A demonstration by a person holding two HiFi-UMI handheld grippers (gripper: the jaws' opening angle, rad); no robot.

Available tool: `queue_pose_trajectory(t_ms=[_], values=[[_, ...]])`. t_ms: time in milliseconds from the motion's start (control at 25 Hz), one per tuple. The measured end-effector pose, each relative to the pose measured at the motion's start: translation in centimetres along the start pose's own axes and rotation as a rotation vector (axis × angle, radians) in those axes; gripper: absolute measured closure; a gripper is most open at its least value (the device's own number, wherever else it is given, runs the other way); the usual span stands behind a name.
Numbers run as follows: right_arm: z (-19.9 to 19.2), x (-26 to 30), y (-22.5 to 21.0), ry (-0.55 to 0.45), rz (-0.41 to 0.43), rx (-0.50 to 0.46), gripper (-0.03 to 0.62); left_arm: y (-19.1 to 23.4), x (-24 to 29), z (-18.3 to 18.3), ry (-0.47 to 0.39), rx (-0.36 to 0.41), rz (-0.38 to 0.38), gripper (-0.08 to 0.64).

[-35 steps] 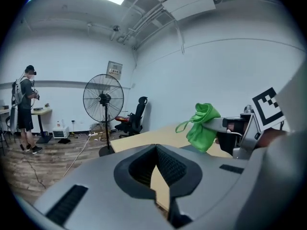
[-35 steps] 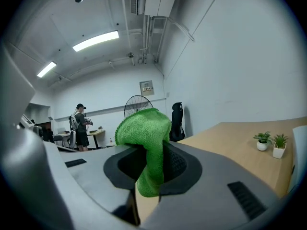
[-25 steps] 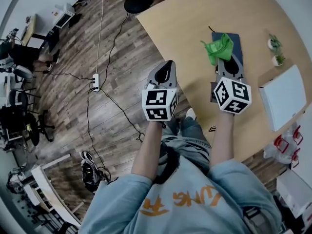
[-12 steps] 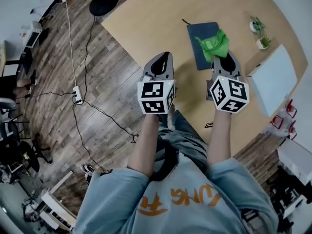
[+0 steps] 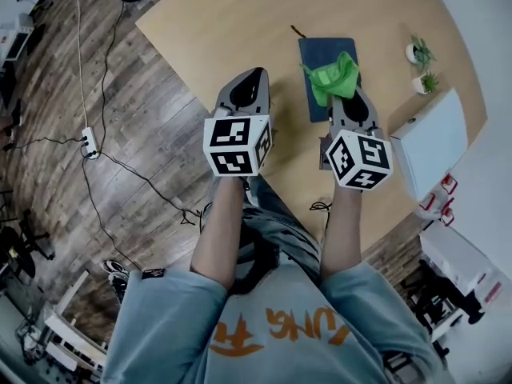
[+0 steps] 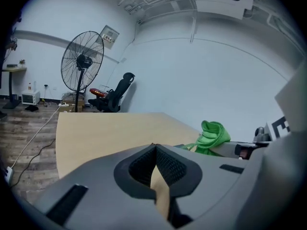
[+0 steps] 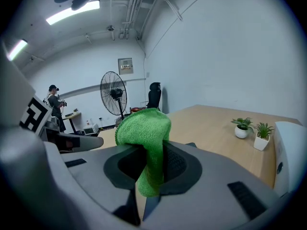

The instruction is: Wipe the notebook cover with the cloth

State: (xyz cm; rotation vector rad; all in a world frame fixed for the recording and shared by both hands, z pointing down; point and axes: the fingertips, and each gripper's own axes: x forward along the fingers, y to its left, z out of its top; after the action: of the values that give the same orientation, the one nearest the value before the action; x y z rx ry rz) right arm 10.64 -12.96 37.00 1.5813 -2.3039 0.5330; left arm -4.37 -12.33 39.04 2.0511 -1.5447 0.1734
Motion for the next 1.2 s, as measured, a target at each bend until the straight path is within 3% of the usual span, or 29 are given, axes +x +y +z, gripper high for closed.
queue_pose_trajectory(t_ms=[280, 1200], values=[[-0.5, 3.5, 0.4, 0.052, 0.033, -0.035, 0.528, 0.5, 1.5, -1.6, 0.034, -0.041, -0.017, 0.545], [1.8, 12.1, -1.1, 0.102, 0.048, -0.182, 0.528, 2.5, 6.6, -1.7, 0.081, -0.104, -0.022, 0.545]])
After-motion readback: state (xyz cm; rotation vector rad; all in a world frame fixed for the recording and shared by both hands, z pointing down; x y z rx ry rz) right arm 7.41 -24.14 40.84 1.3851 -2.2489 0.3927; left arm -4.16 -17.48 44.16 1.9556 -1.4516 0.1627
